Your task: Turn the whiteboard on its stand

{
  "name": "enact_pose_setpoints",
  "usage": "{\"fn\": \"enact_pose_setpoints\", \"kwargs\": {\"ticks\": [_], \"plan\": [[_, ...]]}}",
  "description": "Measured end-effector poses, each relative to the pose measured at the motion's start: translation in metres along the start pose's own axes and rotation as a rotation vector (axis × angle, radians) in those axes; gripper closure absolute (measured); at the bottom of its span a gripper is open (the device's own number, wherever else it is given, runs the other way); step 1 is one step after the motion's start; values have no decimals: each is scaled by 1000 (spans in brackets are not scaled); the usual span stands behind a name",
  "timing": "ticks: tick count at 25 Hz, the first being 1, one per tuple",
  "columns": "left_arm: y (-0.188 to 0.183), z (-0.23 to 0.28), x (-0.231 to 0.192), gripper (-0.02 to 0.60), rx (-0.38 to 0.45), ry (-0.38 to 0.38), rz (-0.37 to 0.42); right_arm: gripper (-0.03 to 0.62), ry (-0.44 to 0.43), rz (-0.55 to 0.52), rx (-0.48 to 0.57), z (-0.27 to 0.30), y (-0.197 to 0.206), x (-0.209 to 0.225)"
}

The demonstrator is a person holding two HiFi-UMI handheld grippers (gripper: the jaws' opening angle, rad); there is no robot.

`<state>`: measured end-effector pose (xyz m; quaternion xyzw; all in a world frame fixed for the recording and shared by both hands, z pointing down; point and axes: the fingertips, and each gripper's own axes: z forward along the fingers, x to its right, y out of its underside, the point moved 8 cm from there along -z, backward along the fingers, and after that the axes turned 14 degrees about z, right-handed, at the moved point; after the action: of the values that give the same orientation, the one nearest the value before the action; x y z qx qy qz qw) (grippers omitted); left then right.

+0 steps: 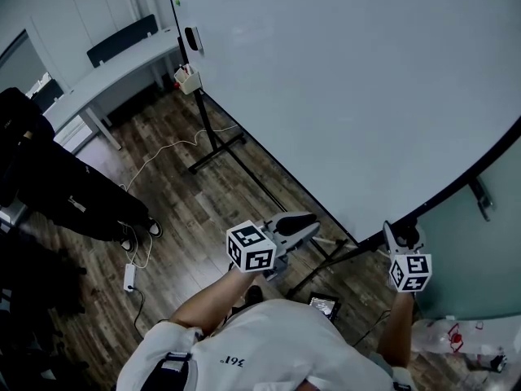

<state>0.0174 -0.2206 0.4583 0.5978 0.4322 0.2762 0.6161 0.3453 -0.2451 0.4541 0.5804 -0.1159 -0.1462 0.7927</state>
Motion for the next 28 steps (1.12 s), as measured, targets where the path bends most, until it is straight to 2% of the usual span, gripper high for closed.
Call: {"fn": "enact_pose_setpoints", "kwargs": {"ticks": [5,14,28], "plan": [[0,-2,-7,520,3,13,-7,338,37,39,10,-5,5,-4],[0,-7,-17,520,-3,60,-14,339,169,122,45,-25,12,-2],[-2,-40,-37,520,-19,126,-20,342,380,210,125,-55,28,-42]]}}
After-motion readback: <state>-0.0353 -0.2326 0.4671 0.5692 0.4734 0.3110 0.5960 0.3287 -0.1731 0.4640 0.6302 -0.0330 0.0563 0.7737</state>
